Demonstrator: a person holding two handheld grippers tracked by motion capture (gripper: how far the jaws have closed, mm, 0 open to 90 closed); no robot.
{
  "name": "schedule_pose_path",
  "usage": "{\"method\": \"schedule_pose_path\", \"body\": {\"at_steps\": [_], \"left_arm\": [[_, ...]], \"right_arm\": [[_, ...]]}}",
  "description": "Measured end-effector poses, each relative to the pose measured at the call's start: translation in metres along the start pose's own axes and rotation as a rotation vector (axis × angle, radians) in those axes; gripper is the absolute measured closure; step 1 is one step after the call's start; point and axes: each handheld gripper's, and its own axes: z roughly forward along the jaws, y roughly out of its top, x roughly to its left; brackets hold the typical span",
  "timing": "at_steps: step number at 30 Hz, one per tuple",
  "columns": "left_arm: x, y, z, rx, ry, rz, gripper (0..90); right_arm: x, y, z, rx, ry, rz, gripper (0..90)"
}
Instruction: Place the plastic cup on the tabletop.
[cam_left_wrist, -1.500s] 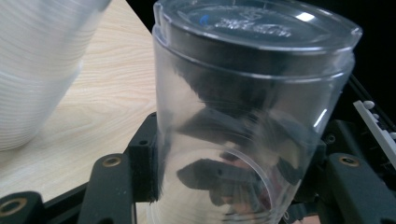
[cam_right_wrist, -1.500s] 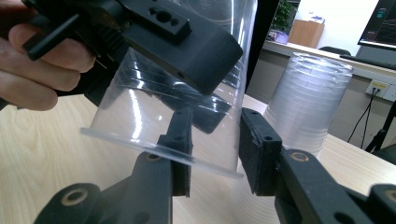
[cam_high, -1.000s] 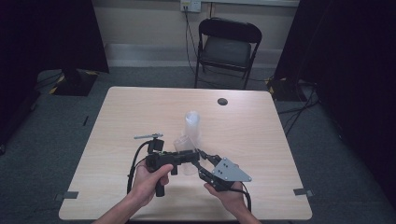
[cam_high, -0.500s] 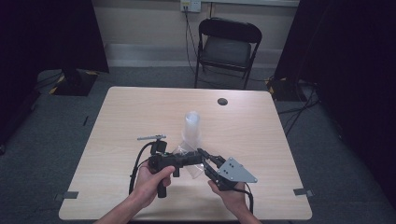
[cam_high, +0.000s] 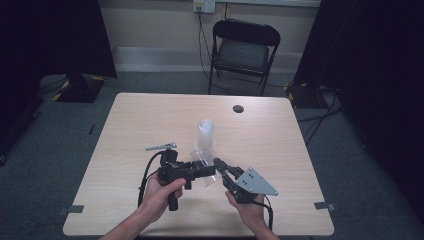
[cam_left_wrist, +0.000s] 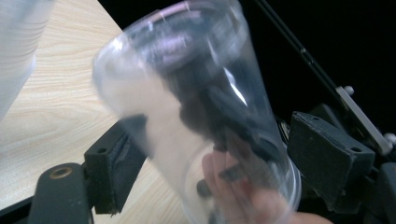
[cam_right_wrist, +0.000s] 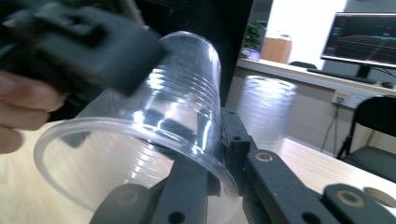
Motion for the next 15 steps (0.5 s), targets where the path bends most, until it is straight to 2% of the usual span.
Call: {"method": "schedule_pose_path", "body": {"at_steps": [5, 7, 9, 14, 15], "left_arm": [[0.001, 0.000, 0.000, 0.008, 0.008, 0.014, 17.7], [0.000, 0.000, 0.000, 0.018, 0.021, 0.049, 16.9], [-0.001, 0.000, 0.000, 0.018, 0.025, 0.054, 16.1], [-0.001, 0.002, -0.004, 0.031, 0.064, 0.125, 17.4], [-0.001, 0.002, -0.004, 0.031, 0.064, 0.125, 17.4]], "right_arm": [[-0.005, 0.001, -0.002, 0.010, -0.017, 0.007, 88.8], [-0.007, 0.002, -0.003, 0.018, -0.018, 0.008, 88.8], [-0.008, 0.002, -0.003, 0.017, -0.022, 0.010, 88.7], [-0.017, 0.003, -0.005, 0.034, -0.021, 0.058, 88.6], [-0.017, 0.003, -0.005, 0.034, -0.021, 0.058, 88.6]]}}
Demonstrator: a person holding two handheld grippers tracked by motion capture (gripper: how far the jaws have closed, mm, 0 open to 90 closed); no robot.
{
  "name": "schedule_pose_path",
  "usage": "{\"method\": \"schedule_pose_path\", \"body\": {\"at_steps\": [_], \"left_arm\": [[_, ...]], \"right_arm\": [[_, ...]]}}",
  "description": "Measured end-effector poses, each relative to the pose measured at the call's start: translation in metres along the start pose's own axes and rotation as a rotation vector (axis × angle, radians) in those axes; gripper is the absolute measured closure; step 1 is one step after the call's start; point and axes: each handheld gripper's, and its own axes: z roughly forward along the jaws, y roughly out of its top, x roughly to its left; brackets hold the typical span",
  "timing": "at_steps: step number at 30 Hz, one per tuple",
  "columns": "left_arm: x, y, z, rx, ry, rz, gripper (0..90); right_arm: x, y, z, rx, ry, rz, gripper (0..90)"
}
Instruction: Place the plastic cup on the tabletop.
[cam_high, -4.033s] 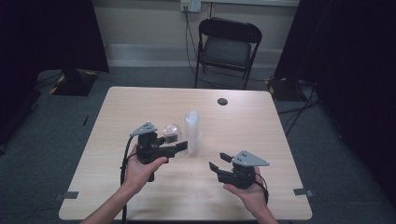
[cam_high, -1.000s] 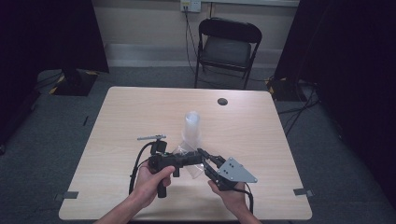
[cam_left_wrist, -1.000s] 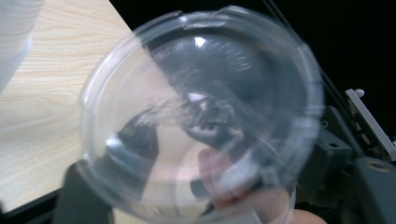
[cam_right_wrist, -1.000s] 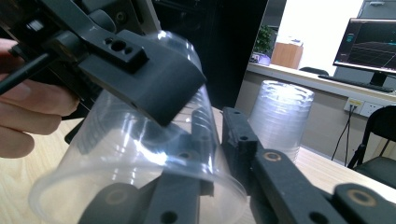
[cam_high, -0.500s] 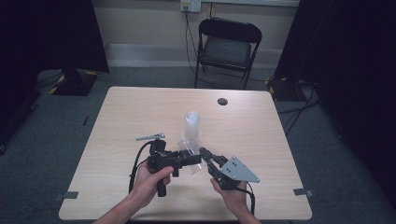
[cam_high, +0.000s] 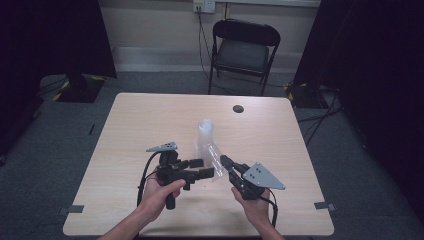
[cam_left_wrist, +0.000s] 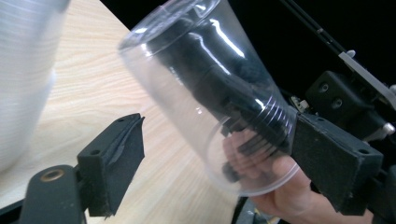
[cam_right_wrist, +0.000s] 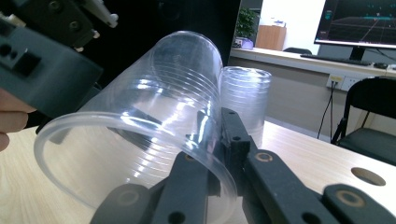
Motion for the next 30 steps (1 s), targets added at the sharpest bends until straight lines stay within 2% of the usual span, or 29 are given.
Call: {"method": "schedule_pose_path", "body": {"at_steps": [1, 6, 9, 11, 12, 14, 15, 16, 18, 19, 21, 22, 23, 24, 25, 26, 27, 29, 30], "left_arm": [[0.000, 0.001, -0.003, -0.001, 0.030, 0.049, 17.4], [0.003, 0.002, -0.008, -0.005, 0.043, 0.085, 16.3], [0.003, 0.002, -0.010, -0.005, 0.059, 0.120, 16.3], [0.002, 0.002, -0.010, -0.008, 0.072, 0.138, 16.2], [0.002, 0.002, -0.010, -0.008, 0.072, 0.138, 16.2], [0.001, 0.003, -0.009, -0.002, 0.080, 0.147, 16.3], [-0.001, 0.004, -0.010, 0.009, 0.105, 0.185, 16.4], [-0.001, 0.004, -0.010, 0.009, 0.105, 0.185, 16.7], [-0.003, 0.004, -0.011, 0.007, 0.135, 0.221, 17.0], [-0.003, 0.003, -0.013, 0.028, 0.146, 0.233, 15.6], [-0.002, 0.002, -0.013, 0.038, 0.150, 0.230, 15.8], [-0.001, 0.001, -0.014, 0.035, 0.162, 0.240, 15.8], [-0.001, -0.002, -0.014, 0.021, 0.155, 0.252, 16.0], [-0.001, -0.002, -0.014, 0.021, 0.155, 0.252, 16.2], [-0.001, -0.005, -0.014, 0.023, 0.173, 0.288, 16.6], [-0.001, -0.005, -0.014, 0.023, 0.173, 0.288, 16.6], [0.000, -0.007, -0.014, 0.045, 0.176, 0.310, 16.6], [0.001, -0.011, -0.015, 0.047, 0.182, 0.340, 16.7], [0.002, -0.012, -0.015, 0.064, 0.189, 0.342, 16.6]], "right_arm": [[-0.003, 0.001, -0.001, 0.011, -0.001, 0.012, 88.7], [-0.009, 0.003, -0.004, 0.058, -0.016, 0.040, 88.5], [-0.012, 0.003, -0.004, 0.082, -0.020, 0.050, 88.5], [-0.014, 0.005, -0.005, 0.126, 0.009, 0.076, 88.7], [-0.014, 0.005, -0.005, 0.126, 0.009, 0.076, 88.7], [-0.018, 0.007, -0.004, 0.178, 0.015, 0.115, 89.5], [-0.019, 0.007, -0.004, 0.187, 0.016, 0.128, 89.6], [-0.019, 0.007, -0.004, 0.187, 0.016, 0.128, 89.6], [-0.022, 0.007, -0.003, 0.204, 0.029, 0.151, 89.7], [-0.023, 0.007, -0.002, 0.219, 0.042, 0.165, 89.7], [-0.024, 0.007, -0.002, 0.231, 0.054, 0.172, 89.7], [-0.025, 0.007, -0.002, 0.237, 0.067, 0.183, 89.6], [-0.025, 0.006, 0.000, 0.261, 0.088, 0.200, 89.6], [-0.026, 0.006, 0.000, 0.269, 0.088, 0.206, 89.6], [-0.026, 0.006, 0.000, 0.284, 0.091, 0.216, 89.7], [-0.026, 0.006, 0.000, 0.284, 0.091, 0.216, 89.7], [-0.027, 0.005, 0.000, 0.287, 0.089, 0.222, 89.7], [-0.029, 0.003, 0.001, 0.321, 0.102, 0.246, 89.9], [-0.030, 0.003, 0.001, 0.335, 0.109, 0.258, 89.9]]}}
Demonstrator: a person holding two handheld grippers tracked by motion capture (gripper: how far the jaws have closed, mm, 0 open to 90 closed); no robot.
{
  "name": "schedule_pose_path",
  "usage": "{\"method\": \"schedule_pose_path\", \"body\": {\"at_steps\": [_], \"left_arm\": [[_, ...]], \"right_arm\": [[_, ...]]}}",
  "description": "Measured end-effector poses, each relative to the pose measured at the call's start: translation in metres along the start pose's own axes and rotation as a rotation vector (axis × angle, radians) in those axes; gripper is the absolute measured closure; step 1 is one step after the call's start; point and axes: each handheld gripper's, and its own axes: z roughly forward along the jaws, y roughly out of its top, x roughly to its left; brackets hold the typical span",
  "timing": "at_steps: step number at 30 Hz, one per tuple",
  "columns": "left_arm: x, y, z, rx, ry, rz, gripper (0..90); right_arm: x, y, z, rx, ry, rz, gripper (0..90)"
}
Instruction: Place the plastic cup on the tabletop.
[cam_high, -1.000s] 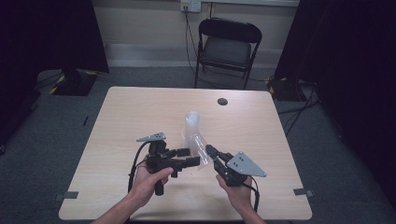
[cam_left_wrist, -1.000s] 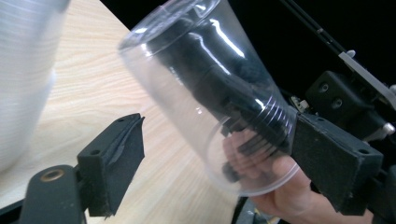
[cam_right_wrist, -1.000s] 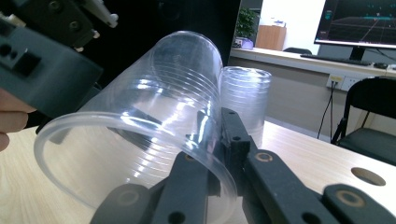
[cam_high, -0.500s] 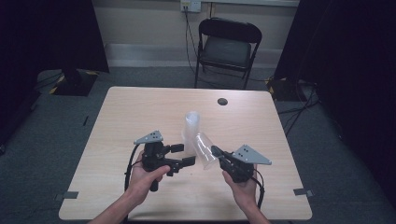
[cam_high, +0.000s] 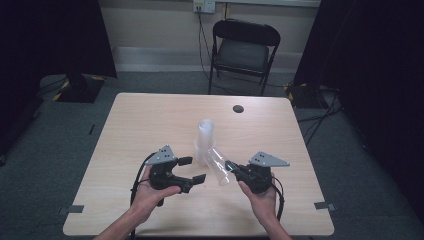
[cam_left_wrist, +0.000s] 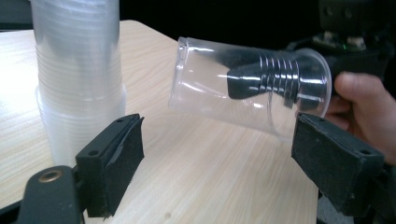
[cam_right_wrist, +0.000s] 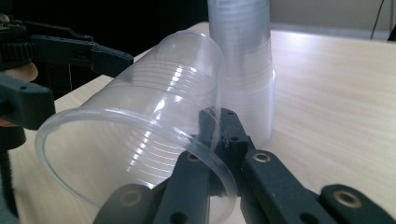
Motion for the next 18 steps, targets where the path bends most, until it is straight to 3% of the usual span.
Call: {"method": "schedule_pose_path", "body": {"at_steps": [5, 8, 9, 14, 15, 18], "left_arm": [[0.003, -0.005, -0.003, 0.063, 0.014, 0.029, 16.4], [0.005, -0.008, -0.003, 0.084, 0.002, 0.047, 16.3], [0.005, -0.011, -0.002, 0.097, 0.019, 0.068, 16.6], [0.003, -0.017, 0.000, 0.118, 0.023, 0.113, 19.1], [0.003, -0.020, 0.000, 0.122, 0.030, 0.141, 19.6], [0.002, -0.021, 0.000, 0.134, 0.026, 0.169, 20.4]], "right_arm": [[-0.003, 0.001, 0.001, 0.058, 0.022, 0.016, 89.9], [-0.004, 0.001, 0.003, 0.099, 0.036, 0.024, 89.9], [-0.004, 0.001, 0.005, 0.119, 0.051, 0.027, 89.9], [-0.003, 0.003, 0.006, 0.162, 0.077, 0.024, 89.9], [-0.003, 0.004, 0.007, 0.192, 0.087, 0.014, 90.0], [-0.002, 0.006, 0.008, 0.237, 0.093, 0.017, 90.0]]}}
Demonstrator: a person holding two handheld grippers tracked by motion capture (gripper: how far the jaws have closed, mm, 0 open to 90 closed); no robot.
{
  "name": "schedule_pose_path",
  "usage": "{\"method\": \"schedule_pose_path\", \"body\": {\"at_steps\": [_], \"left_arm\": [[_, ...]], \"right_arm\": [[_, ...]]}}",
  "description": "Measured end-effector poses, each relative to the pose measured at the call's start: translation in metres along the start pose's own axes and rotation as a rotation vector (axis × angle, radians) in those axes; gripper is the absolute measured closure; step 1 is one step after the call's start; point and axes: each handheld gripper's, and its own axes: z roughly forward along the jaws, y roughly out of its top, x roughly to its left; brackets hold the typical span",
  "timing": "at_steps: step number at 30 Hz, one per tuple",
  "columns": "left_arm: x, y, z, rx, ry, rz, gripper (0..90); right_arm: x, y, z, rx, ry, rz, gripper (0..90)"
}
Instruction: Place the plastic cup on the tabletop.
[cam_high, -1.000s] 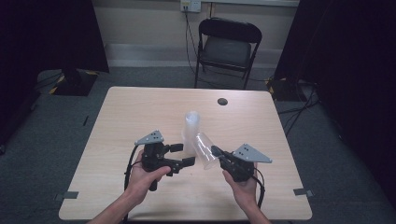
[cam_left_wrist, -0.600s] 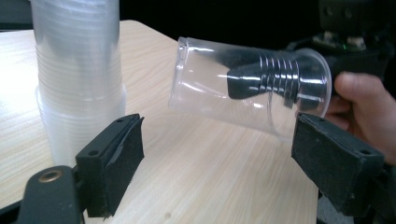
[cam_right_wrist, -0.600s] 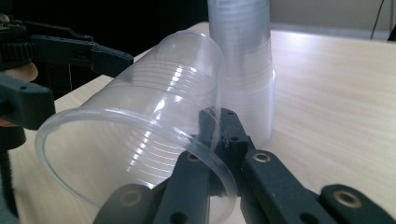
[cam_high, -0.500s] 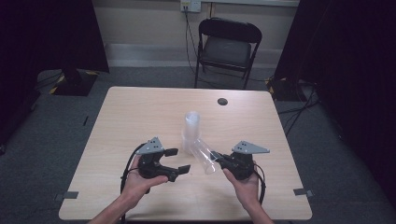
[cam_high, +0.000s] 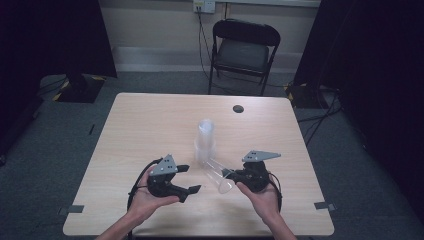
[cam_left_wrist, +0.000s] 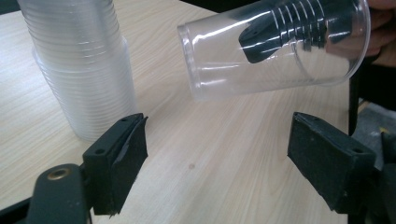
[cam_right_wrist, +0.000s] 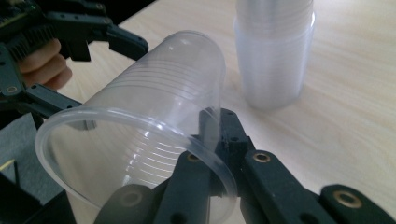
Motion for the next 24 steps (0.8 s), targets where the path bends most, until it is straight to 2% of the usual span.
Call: {"method": "schedule_pose_path", "body": {"at_steps": [1, 2, 3, 4, 9, 10, 13, 14, 16, 17, 18, 21, 24], "left_arm": [[-0.002, 0.000, 0.000, -0.003, 0.002, 0.030, 23.4], [-0.002, 0.000, 0.000, -0.003, 0.002, 0.030, 22.7], [-0.004, 0.000, 0.001, -0.001, 0.004, 0.053, 22.2], [-0.004, 0.000, 0.001, -0.001, 0.004, 0.053, 22.1], [-0.010, -0.001, 0.005, 0.008, 0.012, 0.111, 20.9], [-0.010, -0.001, 0.005, 0.008, 0.012, 0.111, 20.6], [-0.014, -0.002, 0.008, 0.016, 0.003, 0.160, 20.6], [-0.014, -0.002, 0.008, 0.016, 0.003, 0.160, 20.6], [-0.016, -0.002, 0.010, 0.055, -0.004, 0.204, 20.7], [-0.018, -0.003, 0.011, 0.056, -0.006, 0.223, 20.7], [-0.018, -0.003, 0.011, 0.056, -0.006, 0.223, 20.9], [-0.023, -0.004, 0.016, 0.075, -0.018, 0.276, 21.3], [-0.027, -0.006, 0.021, 0.102, 0.001, 0.321, 18.7]], "right_arm": [[0.000, 0.001, 0.001, 0.026, 0.013, -0.002, 90.0], [0.000, 0.002, 0.002, 0.033, 0.018, -0.002, 90.0], [0.000, 0.002, 0.002, 0.045, 0.025, -0.003, 90.0], [0.000, 0.002, 0.002, 0.045, 0.025, -0.003, 90.0], [0.000, 0.002, 0.009, 0.116, 0.069, -0.006, 90.0], [0.000, 0.002, 0.009, 0.116, 0.069, -0.006, 90.0], [0.001, 0.002, 0.011, 0.158, 0.082, -0.005, 90.0], [0.001, 0.002, 0.011, 0.158, 0.082, -0.005, 90.0], [0.001, 0.002, 0.014, 0.196, 0.093, 0.001, 90.0], [0.001, 0.002, 0.016, 0.218, 0.105, 0.004, 90.0], [0.001, 0.002, 0.016, 0.218, 0.105, 0.004, 90.0], [0.003, 0.001, 0.021, 0.261, 0.124, 0.002, 90.0], [0.004, 0.002, 0.024, 0.272, 0.147, 0.004, 90.0]]}}
